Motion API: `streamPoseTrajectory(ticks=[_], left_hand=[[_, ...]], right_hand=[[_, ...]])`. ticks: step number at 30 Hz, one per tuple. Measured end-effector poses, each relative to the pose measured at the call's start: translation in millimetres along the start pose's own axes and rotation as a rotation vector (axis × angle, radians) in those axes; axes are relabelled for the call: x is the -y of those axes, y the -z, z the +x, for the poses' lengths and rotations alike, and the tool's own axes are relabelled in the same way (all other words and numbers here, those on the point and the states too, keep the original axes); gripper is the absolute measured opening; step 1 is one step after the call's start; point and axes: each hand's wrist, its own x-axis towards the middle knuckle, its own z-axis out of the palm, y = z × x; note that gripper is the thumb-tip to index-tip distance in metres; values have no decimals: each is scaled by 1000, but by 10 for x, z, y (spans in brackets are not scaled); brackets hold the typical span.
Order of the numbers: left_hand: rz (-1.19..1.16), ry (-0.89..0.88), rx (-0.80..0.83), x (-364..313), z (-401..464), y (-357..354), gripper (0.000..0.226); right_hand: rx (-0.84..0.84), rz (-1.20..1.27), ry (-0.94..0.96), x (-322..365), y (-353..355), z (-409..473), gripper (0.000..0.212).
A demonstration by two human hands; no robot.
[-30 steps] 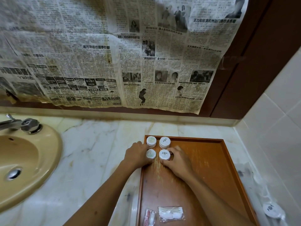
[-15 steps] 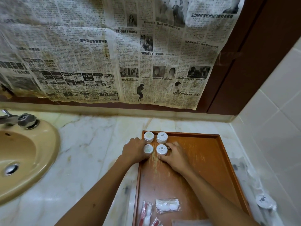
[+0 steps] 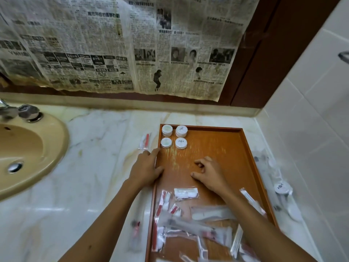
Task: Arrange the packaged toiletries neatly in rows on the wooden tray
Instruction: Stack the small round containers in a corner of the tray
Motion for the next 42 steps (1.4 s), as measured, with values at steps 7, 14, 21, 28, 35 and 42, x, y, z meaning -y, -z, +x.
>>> streamPoseTrajectory(ticks=[7, 14, 21, 28, 35, 42], left_hand=[[90, -278, -257, -210, -972, -128, 20], [150, -476, -59, -323, -1484, -428, 30], [165, -626, 63, -494, -1602, -543, 55], [19, -626, 66, -597, -1780, -654, 37], [-95, -480, -53, -718, -1621, -612, 23], [-36, -488, -15, -1036, -1309, -647, 23]], right_hand=[[-81, -257, -51, -398, 341, -863, 46], [37, -165, -99, -787, 601, -1471, 42], [149, 248, -178, -603, 648, -1705, 39], [130, 343, -150, -440, 446, -1907, 34], [-108, 385, -137, -487, 586, -1894, 31], [-432, 350, -205, -935, 1005, -1985, 34]])
